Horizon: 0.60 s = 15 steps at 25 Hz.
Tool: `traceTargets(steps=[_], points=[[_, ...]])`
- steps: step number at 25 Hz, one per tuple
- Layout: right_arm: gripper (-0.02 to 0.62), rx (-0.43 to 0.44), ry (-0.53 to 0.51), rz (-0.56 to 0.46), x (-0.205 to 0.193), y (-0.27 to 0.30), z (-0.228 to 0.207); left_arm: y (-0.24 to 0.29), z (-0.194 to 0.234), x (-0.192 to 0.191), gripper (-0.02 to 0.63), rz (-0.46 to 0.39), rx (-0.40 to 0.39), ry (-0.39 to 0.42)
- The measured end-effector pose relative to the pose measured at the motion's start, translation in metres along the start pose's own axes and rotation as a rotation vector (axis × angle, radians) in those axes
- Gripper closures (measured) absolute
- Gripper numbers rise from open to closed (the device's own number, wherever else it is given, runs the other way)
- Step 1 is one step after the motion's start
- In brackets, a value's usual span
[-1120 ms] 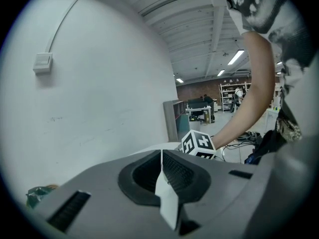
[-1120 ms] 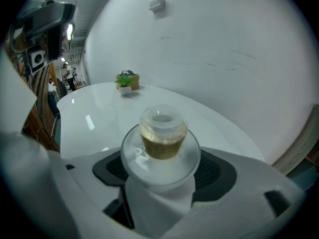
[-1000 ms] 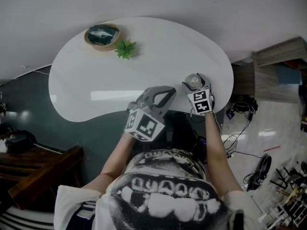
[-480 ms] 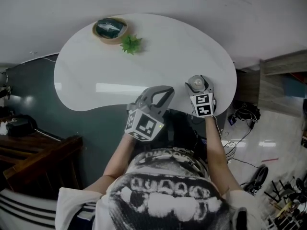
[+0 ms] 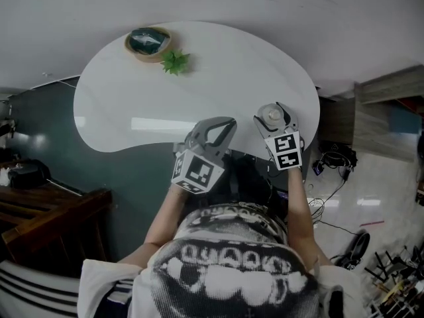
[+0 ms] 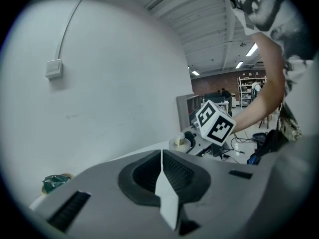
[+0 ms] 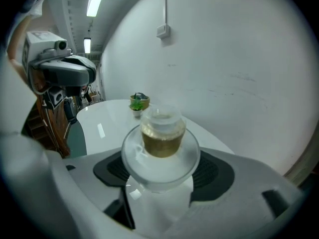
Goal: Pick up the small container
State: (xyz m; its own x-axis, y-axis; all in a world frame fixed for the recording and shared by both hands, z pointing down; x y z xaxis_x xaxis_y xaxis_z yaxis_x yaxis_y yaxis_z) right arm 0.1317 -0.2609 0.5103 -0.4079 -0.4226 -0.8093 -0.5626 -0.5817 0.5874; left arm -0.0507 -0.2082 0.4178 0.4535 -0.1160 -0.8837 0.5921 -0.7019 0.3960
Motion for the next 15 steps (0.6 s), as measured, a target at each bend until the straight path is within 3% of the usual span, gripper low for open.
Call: traceTargets(steps=[15], points=[[0.258, -0.059, -0.012, -0.067, 0.019, -0.082, 0.022, -0.010, -0.009, 0.005, 0.595, -0.020, -0.016, 0.025]])
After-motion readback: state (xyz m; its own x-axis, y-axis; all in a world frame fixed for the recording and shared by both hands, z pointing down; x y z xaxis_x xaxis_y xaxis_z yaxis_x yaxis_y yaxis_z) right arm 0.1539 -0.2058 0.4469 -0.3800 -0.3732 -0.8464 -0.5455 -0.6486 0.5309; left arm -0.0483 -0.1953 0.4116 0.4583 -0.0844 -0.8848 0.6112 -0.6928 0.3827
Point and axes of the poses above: the fingertips, and each gripper's own axes: y forward along the fingers, z to its left, x out of its top, the point moved 9 cm from there along -y, backward along the fingers, and after that the axes turned 5 degrees about x, right-handed, at the moved point
